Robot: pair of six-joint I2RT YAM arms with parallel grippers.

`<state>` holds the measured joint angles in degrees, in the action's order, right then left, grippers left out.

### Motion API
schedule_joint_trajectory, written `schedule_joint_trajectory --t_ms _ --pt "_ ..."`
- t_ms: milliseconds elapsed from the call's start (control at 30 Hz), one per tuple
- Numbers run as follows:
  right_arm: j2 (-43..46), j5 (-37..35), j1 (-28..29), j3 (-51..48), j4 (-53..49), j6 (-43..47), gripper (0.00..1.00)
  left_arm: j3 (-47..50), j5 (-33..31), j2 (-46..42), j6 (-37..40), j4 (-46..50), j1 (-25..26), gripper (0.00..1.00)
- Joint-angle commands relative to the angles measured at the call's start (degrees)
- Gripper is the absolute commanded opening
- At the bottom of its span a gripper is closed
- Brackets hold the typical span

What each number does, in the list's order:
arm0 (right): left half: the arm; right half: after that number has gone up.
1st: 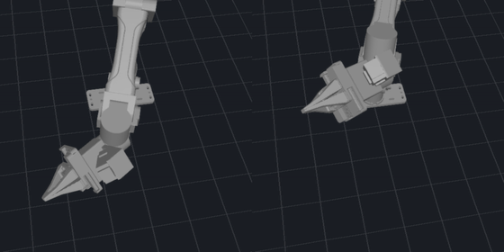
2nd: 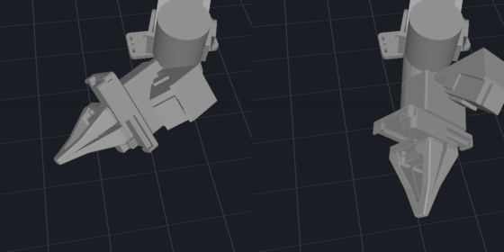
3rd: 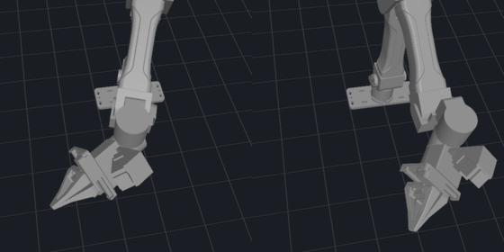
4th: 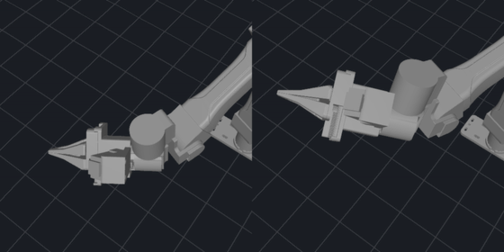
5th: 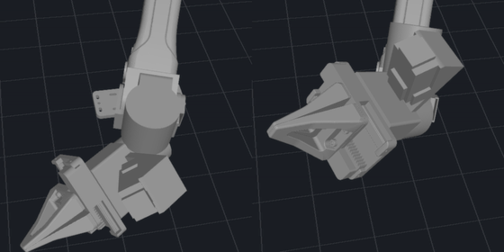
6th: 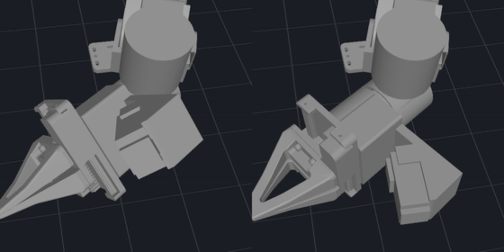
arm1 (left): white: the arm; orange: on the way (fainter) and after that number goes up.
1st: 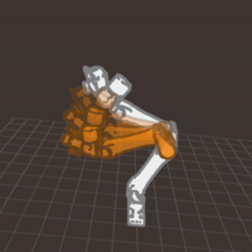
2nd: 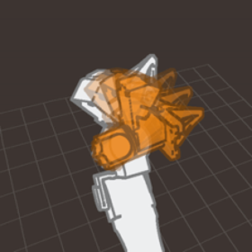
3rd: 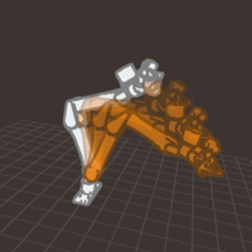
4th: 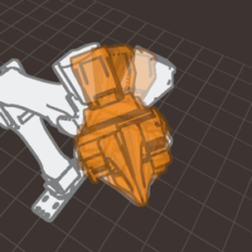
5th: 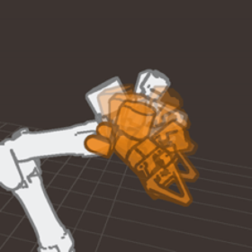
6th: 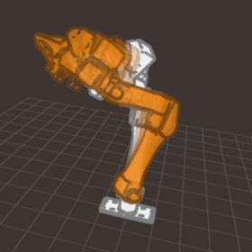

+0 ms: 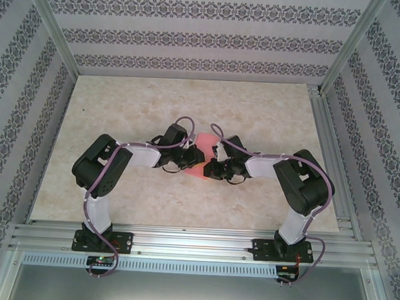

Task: Fold a paper plane with a square sheet of paper (pick it up from the middle)
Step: Fold the triangle a second time at the center of the table.

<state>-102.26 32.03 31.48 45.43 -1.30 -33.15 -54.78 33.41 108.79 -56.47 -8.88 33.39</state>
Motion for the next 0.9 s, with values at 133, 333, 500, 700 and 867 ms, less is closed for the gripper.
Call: schedule_joint_trajectory --t_ms 133,333,500,700,867 --pt "-1.7 -3.3 -0.1 -0.1 -2.1 0.8 0.08 -1.7 0.5 4.1 0.4 0.9 -0.2 0.15" --pt "-1.5 -3.9 0.0 -0.4 -2.8 1.1 0.08 -3.9 -3.0 5.2 3.6 5.7 -0.3 0.15" --pt "-1.5 -4.0 0.0 -0.4 -3.4 1.5 0.08 -7.5 -5.6 5.5 6.8 11.3 -0.9 0.15" --pt "-1.3 -4.5 -0.1 -0.3 -4.1 1.8 0.08 -9.0 -6.2 5.1 7.3 12.7 -2.1 0.17" --pt "-1.4 -4.3 0.0 -0.1 -4.0 1.8 0.08 -12.1 -6.9 7.3 9.3 14.7 -3.9 0.17"
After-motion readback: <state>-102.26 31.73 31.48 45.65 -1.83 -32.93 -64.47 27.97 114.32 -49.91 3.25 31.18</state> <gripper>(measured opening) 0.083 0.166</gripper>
